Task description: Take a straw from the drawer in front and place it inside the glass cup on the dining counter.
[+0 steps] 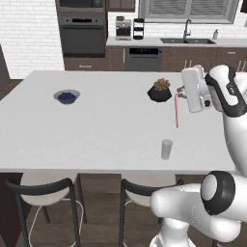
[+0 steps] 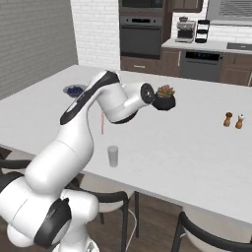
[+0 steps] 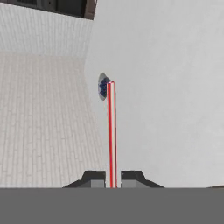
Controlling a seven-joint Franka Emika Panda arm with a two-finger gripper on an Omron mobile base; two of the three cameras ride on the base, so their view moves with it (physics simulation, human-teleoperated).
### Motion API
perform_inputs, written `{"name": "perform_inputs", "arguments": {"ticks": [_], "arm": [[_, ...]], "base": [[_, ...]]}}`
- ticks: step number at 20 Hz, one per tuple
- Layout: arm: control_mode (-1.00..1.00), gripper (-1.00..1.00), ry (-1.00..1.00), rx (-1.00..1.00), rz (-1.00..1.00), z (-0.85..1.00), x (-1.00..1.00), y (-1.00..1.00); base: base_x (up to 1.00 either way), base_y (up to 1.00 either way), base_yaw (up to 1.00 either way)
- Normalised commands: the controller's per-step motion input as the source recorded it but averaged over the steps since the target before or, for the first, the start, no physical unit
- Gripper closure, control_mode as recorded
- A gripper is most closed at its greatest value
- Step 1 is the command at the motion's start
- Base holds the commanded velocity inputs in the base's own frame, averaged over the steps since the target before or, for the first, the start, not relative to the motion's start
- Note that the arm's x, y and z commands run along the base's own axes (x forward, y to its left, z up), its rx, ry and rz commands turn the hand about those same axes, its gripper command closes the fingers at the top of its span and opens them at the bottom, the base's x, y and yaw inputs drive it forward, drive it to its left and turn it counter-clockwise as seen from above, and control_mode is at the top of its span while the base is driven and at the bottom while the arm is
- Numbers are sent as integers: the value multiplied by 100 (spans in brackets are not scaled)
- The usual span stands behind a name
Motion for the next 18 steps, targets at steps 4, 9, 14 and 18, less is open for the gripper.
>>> {"name": "perform_inputs", "arguments": {"ticks": [4,9,14,18], "arm": [[-100,100,0,0,-4,-55,0,-12],[-100,100,0,1,-2,-41,1,-2],[-100,100,0,4,0,-25,20,0],[-100,100,0,2,-1,-29,23,-1]], "base": [[0,0,0],[0,0,0],[0,0,0],[0,0,0]]}}
